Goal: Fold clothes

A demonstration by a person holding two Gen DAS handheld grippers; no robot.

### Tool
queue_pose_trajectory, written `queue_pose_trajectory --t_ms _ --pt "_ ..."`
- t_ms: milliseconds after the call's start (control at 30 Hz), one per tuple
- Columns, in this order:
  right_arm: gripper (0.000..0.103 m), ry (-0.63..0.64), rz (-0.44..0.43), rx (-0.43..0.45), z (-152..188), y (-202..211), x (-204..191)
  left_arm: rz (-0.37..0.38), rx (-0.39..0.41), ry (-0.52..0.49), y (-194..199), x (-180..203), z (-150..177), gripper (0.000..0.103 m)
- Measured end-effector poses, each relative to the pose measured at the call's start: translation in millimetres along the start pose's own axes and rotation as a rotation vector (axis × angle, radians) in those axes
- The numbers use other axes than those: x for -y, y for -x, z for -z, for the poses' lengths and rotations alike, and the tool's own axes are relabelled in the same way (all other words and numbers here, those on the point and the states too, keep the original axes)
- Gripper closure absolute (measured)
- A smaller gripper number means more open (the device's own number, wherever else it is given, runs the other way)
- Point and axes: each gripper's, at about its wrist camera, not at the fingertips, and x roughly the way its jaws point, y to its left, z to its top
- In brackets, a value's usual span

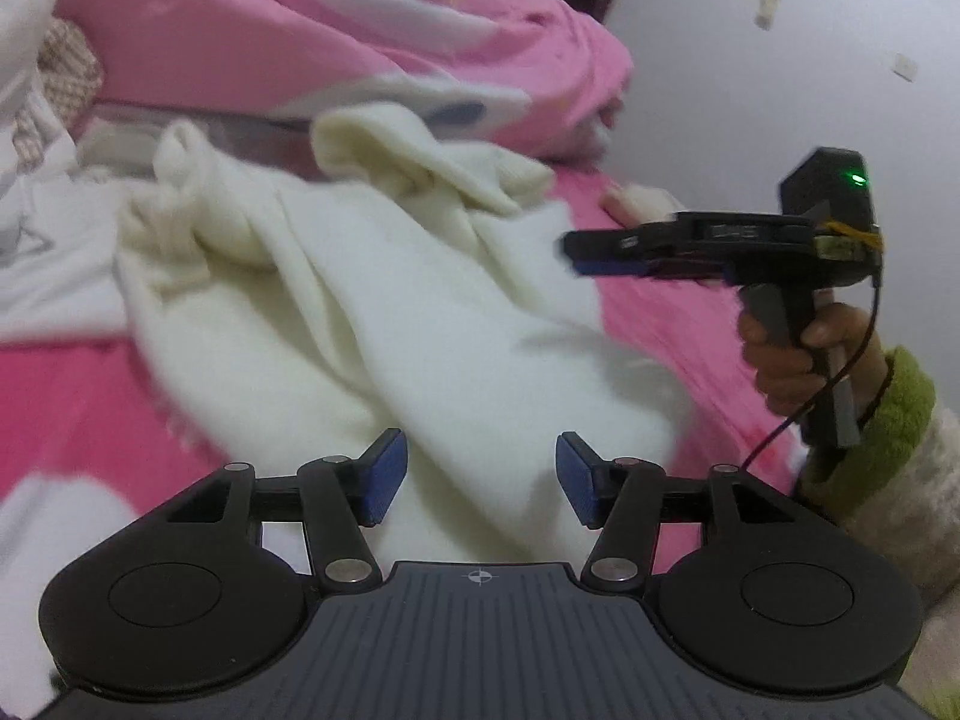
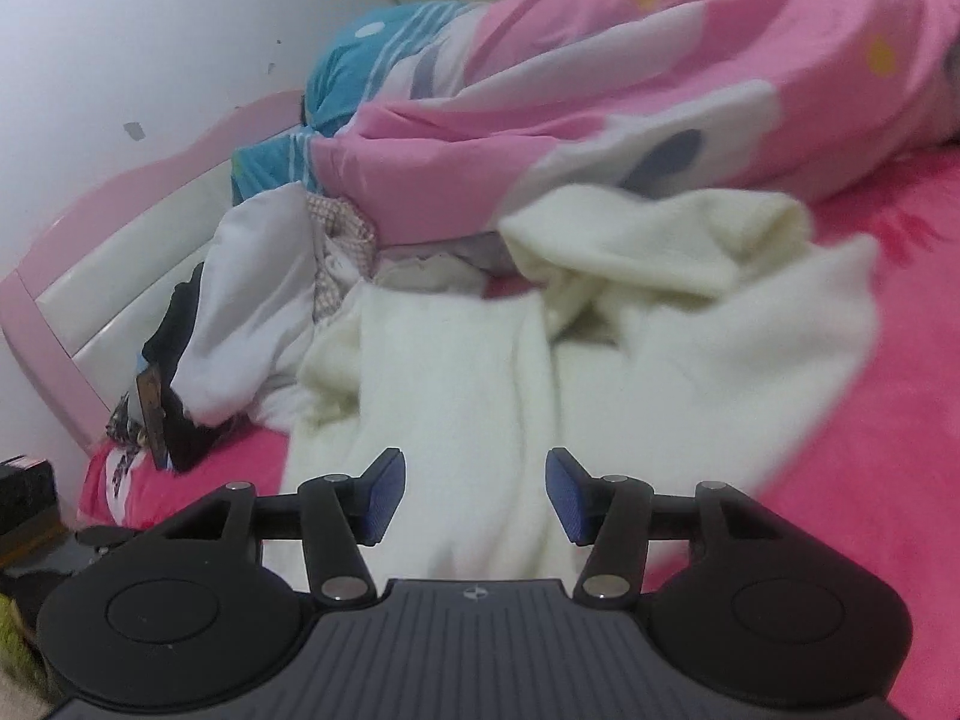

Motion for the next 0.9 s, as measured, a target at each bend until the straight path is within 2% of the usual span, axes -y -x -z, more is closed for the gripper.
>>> queue_pose_trajectory --t_ms 100,267,367,600,733,800,900 --pt "0.048 -0.018 -0.023 -0.034 -16 -48 4 -0.024 -0.014 0.013 -19 -3 -3 0.048" --pt "0.048 -0.017 0.008 -0.094 -32 -117 17 -0.033 -0.037 0.003 -33 -4 2 0.048" --pt "0.047 -0.010 -0.004 -0.120 -30 -138 22 -0.031 -0.039 -0.005 -34 -5 5 0.048" --pt "0.050 0.038 -0.043 -0.131 -26 -133 10 -0.028 -0.037 0.016 -38 -8 10 0.048" --pt "0.051 0.115 0.012 -0.108 -25 -126 -2 -0.046 -0.039 0.006 -39 -4 11 0.049" --pt "0.053 0.125 -0.010 -0.101 -25 -123 -7 -0.055 -0.041 0.005 -39 -3 12 0.049" --pt "0.060 0.149 -0.055 -0.136 -22 -123 -15 -0.064 -0.038 0.004 -38 -2 13 0.049"
